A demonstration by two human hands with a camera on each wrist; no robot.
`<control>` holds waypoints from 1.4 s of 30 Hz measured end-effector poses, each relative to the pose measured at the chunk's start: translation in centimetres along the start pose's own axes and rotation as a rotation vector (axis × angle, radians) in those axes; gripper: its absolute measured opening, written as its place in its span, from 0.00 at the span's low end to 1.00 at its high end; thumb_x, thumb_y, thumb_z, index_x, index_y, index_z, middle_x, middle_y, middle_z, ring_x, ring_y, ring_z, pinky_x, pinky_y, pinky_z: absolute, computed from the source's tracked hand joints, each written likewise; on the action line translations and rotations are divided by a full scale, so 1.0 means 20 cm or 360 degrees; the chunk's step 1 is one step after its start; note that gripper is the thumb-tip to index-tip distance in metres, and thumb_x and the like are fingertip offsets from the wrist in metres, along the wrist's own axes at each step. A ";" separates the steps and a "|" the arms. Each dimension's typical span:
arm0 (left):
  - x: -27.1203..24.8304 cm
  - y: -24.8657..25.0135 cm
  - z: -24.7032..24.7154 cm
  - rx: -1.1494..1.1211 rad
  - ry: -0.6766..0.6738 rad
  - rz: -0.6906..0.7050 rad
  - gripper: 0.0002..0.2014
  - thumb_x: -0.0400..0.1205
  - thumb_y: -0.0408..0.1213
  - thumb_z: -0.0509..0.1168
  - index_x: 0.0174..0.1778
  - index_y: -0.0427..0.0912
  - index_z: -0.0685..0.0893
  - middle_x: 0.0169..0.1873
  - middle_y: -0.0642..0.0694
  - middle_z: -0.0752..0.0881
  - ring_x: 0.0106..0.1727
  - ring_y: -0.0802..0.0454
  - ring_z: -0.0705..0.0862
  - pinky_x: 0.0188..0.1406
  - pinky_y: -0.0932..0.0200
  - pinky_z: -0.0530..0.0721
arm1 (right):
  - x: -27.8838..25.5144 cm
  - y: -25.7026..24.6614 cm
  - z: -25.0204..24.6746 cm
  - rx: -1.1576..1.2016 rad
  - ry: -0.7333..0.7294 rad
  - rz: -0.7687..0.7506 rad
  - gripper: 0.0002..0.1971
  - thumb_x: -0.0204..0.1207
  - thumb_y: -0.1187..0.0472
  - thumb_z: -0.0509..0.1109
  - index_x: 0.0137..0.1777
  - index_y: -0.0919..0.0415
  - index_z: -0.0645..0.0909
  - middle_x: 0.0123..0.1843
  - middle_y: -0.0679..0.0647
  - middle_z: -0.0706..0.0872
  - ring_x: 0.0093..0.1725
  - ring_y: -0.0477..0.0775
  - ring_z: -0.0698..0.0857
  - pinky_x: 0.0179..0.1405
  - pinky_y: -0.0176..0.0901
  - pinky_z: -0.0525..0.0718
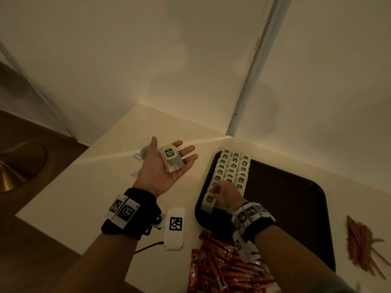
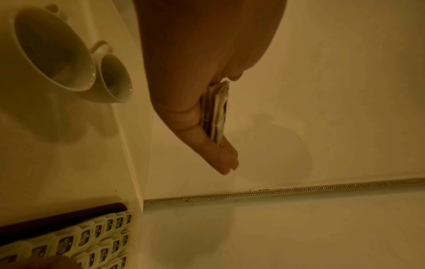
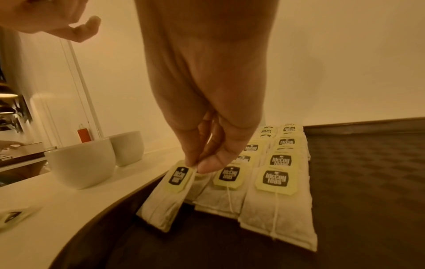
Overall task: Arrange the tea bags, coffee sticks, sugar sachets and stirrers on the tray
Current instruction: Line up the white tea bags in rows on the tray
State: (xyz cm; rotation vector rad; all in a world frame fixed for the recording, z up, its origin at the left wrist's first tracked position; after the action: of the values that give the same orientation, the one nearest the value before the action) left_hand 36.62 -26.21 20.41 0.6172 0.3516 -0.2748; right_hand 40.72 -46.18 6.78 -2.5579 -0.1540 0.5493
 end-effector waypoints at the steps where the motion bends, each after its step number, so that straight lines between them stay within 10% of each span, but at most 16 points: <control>1: 0.00 0.00 0.00 0.0019 -0.0007 -0.0011 0.34 0.83 0.66 0.44 0.58 0.38 0.79 0.49 0.35 0.90 0.46 0.38 0.91 0.35 0.52 0.90 | 0.00 -0.01 -0.01 0.0013 0.0022 0.0007 0.03 0.76 0.65 0.70 0.47 0.62 0.84 0.52 0.59 0.87 0.52 0.56 0.84 0.47 0.36 0.76; 7: 0.01 -0.03 0.02 0.0192 -0.0057 -0.0138 0.36 0.82 0.67 0.44 0.62 0.37 0.77 0.53 0.32 0.89 0.49 0.35 0.90 0.41 0.47 0.90 | -0.11 -0.34 -0.34 0.0586 0.0772 -0.0534 0.06 0.81 0.61 0.65 0.51 0.60 0.83 0.44 0.50 0.82 0.40 0.39 0.77 0.40 0.30 0.71; 10: 0.01 -0.02 0.05 0.0208 -0.0048 -0.0118 0.37 0.82 0.67 0.44 0.65 0.37 0.77 0.51 0.34 0.89 0.49 0.37 0.90 0.42 0.49 0.90 | -0.20 -0.55 -0.48 0.0572 0.0689 -0.1025 0.10 0.81 0.65 0.64 0.57 0.57 0.84 0.49 0.49 0.81 0.48 0.37 0.77 0.47 0.23 0.71; 16: -0.03 0.03 0.12 0.0219 -0.0093 -0.0126 0.37 0.82 0.67 0.45 0.62 0.35 0.79 0.49 0.34 0.90 0.48 0.40 0.90 0.42 0.50 0.91 | -0.29 -0.67 -0.64 0.0393 0.0571 -0.1258 0.17 0.75 0.55 0.72 0.64 0.56 0.82 0.56 0.50 0.81 0.57 0.44 0.77 0.58 0.32 0.72; 21: -0.06 0.00 0.19 0.0342 -0.0238 -0.0106 0.35 0.82 0.66 0.43 0.58 0.41 0.82 0.47 0.40 0.90 0.48 0.47 0.90 0.46 0.50 0.90 | -0.31 -0.77 -0.61 0.0044 0.0423 -0.1287 0.24 0.68 0.51 0.75 0.64 0.54 0.80 0.55 0.49 0.80 0.55 0.49 0.76 0.55 0.52 0.79; 27: -0.09 0.02 0.23 0.0301 -0.0344 -0.0013 0.30 0.83 0.62 0.49 0.63 0.41 0.82 0.57 0.40 0.88 0.53 0.43 0.89 0.52 0.51 0.89 | -0.33 -0.79 -0.76 0.0337 0.0630 -0.1212 0.19 0.65 0.57 0.81 0.55 0.58 0.83 0.48 0.53 0.85 0.43 0.44 0.82 0.39 0.27 0.79; 33: -0.07 0.01 0.27 0.0229 -0.0164 0.0339 0.10 0.85 0.37 0.60 0.58 0.38 0.82 0.49 0.43 0.90 0.50 0.46 0.90 0.40 0.63 0.88 | -0.34 -0.86 -0.95 0.0507 0.0660 -0.1132 0.05 0.74 0.62 0.74 0.47 0.61 0.89 0.37 0.44 0.86 0.33 0.35 0.81 0.35 0.23 0.76; 42: -0.11 0.00 0.34 0.0018 -0.0418 0.0499 0.19 0.71 0.40 0.71 0.57 0.39 0.83 0.52 0.44 0.90 0.55 0.47 0.89 0.41 0.67 0.87 | -0.48 -0.97 -1.09 0.0307 0.0625 -0.1169 0.08 0.76 0.57 0.72 0.42 0.63 0.83 0.35 0.50 0.85 0.34 0.42 0.80 0.36 0.27 0.76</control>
State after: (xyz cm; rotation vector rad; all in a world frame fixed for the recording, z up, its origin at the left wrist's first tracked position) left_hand 36.31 -29.97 26.36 0.6291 -0.0014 -0.0546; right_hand 40.96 -41.63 37.21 -2.1510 -0.8067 -0.2063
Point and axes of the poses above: each hand's wrist, its own x-axis towards the middle knuckle, its own z-axis out of the palm, y = z × x, the point moved 2 cm from there along x, towards the middle knuckle
